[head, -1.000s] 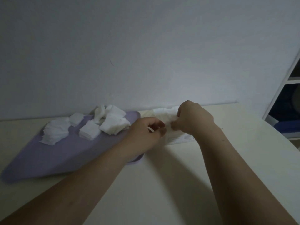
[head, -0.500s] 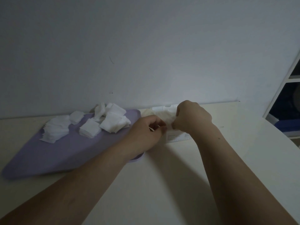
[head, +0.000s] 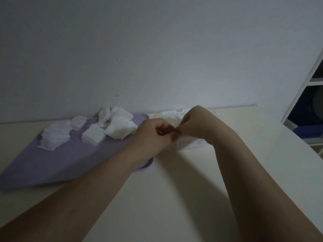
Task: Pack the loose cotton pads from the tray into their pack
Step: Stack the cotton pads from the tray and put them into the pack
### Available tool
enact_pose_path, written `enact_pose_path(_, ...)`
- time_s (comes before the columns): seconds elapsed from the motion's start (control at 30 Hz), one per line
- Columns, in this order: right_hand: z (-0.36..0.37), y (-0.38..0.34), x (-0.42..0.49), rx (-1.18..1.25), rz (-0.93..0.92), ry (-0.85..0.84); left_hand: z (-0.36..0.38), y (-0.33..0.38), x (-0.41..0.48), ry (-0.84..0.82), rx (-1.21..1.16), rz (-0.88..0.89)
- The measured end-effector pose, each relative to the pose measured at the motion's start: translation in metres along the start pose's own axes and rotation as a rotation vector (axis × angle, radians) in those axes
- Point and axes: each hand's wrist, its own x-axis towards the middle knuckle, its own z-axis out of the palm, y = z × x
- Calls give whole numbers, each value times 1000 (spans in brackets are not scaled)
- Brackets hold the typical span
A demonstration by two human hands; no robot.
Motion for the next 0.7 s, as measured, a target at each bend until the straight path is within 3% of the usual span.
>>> enact_pose_path(0.17,7,1,3,26,10,61,0,-5,-2,61,2,18)
enact_pose_path(0.23,8,-3,-1,-148,-4,135,0,-9,-5,88,13,49)
enact_pose_path(0.3,15,-12,-7,-391,-45,328,-8,-10,-11,92,64,62)
enact_pose_path(0.37,28,-21,-12,-456,-204,552,-20,-11,-16,110,142,81)
enact_pose_path(0.43,52,-34,-17,-325,-431,667,-42,-14,-24,135,214,116)
enact_pose_path(0.5,77,-41,-23,-194,-591,622,-62,-22,-33,132,280,120)
enact_pose_path(0.57,105,-46,-27,-114,-703,441,-86,-34,-46,124,357,85)
enact_pose_path(0.63,120,-42,-30,-53,-742,278,-108,-44,-57,126,399,59)
enact_pose_path(0.7,123,-40,-29,-36,-741,232,-130,-52,-62,184,408,9)
